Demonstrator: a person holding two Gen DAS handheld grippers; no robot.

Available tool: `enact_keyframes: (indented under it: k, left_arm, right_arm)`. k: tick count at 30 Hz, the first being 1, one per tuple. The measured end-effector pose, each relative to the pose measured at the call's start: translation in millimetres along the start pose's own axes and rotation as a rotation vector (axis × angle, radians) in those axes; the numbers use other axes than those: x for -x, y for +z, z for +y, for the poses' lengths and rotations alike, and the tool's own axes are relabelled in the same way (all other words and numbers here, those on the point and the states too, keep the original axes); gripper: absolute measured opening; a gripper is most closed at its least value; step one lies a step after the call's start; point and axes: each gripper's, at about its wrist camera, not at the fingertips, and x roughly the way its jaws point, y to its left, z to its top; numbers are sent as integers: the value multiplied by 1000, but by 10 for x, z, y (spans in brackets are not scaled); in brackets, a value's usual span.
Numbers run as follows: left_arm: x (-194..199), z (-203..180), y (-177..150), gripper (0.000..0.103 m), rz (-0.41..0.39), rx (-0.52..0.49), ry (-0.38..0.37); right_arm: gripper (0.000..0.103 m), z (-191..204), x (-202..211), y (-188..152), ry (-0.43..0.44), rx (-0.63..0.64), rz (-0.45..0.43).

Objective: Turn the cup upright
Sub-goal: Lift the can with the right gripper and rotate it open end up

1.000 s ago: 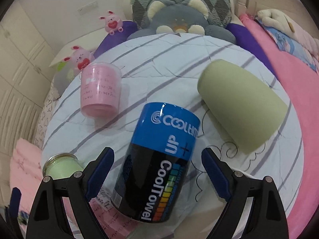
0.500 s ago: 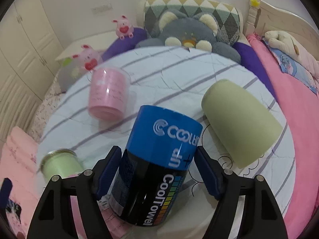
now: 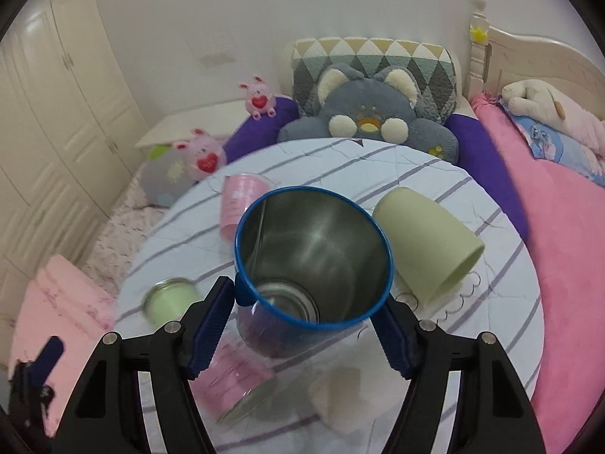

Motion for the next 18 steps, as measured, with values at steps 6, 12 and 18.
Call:
enact_keyframes:
  k: [6,12,18]
  left_arm:
    - [328,19,-115,103,-20,-11,-28]
    - [583,-68,-251,103,-28,-51,-46]
    - [688,-215,-371,103,-2,-100,-112]
  right_arm:
    - [72,-29,413,-241,109,6,6]
    - [72,-111,616,-663,237,-16,88]
    - [72,-202,508,-996,370,-45,252]
